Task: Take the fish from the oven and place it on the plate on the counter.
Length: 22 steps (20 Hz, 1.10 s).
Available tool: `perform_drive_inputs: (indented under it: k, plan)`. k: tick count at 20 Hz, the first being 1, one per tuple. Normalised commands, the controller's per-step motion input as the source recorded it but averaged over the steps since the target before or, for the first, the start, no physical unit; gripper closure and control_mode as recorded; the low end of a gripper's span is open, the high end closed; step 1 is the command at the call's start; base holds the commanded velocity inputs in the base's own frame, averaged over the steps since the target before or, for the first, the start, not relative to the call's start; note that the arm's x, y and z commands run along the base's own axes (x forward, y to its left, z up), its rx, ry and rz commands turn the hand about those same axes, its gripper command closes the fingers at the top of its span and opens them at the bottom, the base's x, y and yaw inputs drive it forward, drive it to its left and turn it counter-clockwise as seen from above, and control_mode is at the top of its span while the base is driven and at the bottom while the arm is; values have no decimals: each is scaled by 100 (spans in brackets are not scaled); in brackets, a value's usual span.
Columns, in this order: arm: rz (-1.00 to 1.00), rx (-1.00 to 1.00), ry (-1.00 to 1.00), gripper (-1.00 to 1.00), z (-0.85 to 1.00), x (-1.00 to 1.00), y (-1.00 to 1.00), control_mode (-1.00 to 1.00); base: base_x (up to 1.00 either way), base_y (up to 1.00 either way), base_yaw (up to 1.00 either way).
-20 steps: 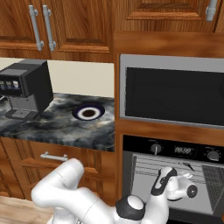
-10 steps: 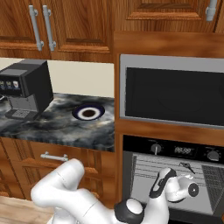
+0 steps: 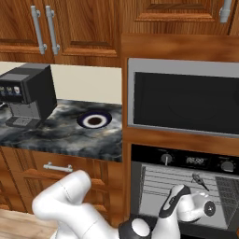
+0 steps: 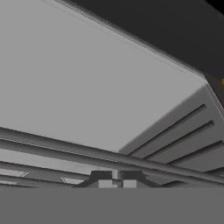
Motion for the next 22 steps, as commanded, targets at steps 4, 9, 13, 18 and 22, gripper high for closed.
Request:
perform_drive_inputs:
  k: [4, 9, 13, 18, 22]
  plan:
    - [0, 1, 4, 100, -96, -88, 0, -100, 0, 0, 0]
    - [0, 2, 5, 100, -94, -90, 0, -100, 0, 0, 0]
    - [0, 2, 8, 100, -95, -92, 0, -100, 0, 0, 0]
    - [0, 3, 11, 100, -85, -88, 0, -100, 0, 0, 0]
    - [0, 3, 10, 100, -84, -96, -2, -100, 0, 0, 0]
